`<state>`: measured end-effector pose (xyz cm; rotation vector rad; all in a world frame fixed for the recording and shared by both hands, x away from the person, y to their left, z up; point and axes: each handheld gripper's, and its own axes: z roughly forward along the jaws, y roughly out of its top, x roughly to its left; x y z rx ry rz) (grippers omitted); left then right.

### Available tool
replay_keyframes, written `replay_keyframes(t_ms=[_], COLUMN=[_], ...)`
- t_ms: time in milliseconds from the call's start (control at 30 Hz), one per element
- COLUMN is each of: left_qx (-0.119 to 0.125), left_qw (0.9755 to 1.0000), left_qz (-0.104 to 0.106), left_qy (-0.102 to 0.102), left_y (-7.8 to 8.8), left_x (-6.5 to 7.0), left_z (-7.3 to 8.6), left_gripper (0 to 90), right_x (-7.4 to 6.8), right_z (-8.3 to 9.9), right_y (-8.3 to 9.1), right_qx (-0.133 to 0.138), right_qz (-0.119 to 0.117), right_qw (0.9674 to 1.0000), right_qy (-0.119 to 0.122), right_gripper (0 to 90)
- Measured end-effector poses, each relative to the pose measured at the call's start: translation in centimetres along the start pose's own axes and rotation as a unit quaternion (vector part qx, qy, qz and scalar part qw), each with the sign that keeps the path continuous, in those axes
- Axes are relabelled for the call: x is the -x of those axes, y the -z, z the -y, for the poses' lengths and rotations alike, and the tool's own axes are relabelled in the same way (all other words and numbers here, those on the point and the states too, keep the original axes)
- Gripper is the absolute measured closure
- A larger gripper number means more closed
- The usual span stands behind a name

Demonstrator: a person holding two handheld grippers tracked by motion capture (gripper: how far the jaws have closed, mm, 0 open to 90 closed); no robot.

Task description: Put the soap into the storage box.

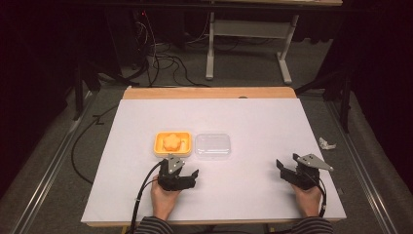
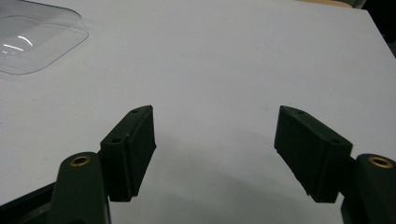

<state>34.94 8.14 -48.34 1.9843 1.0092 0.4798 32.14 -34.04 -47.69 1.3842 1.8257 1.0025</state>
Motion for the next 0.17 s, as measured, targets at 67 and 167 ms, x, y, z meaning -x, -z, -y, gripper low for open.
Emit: replay_keyframes(t_ms=[67,167], left_qx=[0.002,0.001], left_qw=[1.0000,1.0000], left_qz=[-0.004,-0.006], left_qy=[-0.002,-0.008], left_y=[-0.02,0.00], left_x=[0.11,0.21], left_z=[0.02,0.02], left_gripper=[18.4,18.4], right_x=[0.02,-0.02], right_z=[0.00,0.01], right_y=[-0.01,0.01], right_qx=[0.000,0.001], right_qz=[0.000,-0.001], right_qw=[1.0000,1.0000], right_qy=[0.001,0.000], right_gripper=[29.6,29.5])
